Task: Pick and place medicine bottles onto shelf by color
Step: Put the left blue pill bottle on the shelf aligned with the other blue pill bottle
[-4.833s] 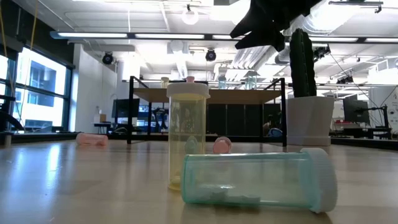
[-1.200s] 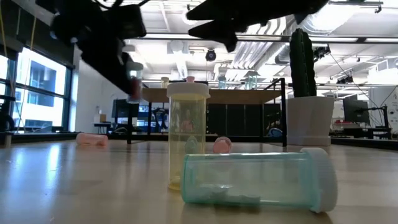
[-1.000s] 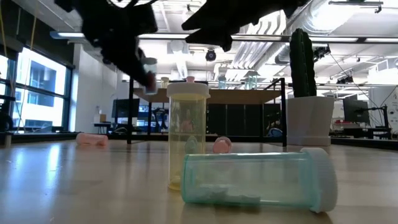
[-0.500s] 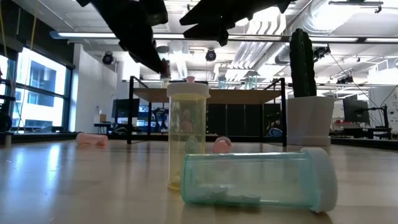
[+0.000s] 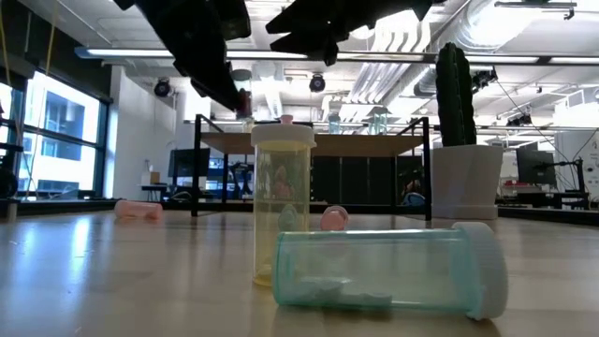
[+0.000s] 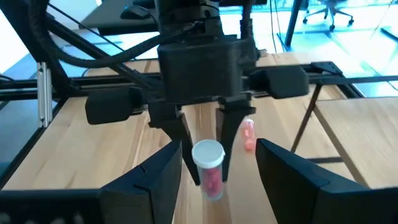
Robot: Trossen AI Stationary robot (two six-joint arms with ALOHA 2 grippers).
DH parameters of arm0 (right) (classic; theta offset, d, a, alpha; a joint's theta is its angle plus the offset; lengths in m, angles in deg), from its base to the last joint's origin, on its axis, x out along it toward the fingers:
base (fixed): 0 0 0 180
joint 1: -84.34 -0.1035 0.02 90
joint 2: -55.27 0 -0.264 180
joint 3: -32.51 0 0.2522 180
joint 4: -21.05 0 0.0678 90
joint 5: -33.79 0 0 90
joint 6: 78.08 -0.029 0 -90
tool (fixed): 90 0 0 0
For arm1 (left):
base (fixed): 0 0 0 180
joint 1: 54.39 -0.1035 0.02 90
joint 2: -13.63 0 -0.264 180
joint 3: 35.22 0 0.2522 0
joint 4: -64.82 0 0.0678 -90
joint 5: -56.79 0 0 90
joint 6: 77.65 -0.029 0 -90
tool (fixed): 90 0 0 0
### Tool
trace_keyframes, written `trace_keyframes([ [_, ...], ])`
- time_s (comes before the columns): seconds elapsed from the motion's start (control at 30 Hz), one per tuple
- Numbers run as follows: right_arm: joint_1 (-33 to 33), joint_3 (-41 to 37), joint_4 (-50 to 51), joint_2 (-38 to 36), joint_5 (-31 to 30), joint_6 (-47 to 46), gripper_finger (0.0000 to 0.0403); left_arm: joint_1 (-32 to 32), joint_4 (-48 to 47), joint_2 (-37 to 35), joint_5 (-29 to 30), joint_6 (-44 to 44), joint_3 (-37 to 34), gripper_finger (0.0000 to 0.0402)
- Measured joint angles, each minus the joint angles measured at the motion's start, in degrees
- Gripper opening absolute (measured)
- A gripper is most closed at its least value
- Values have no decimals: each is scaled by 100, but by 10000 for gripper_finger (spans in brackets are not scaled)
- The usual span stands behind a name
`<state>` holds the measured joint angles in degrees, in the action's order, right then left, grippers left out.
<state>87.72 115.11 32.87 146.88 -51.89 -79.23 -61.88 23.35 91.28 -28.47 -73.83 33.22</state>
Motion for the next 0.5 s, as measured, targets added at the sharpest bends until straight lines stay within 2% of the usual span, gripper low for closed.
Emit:
trace_keyframes([
  [0.23,82,491,627,112,-24,13,197,0,-129,0,25,-9,0,94],
  [0.5,17,1107,1237,758,50,258,197,-11,-227,2,41,-54,0,94],
])
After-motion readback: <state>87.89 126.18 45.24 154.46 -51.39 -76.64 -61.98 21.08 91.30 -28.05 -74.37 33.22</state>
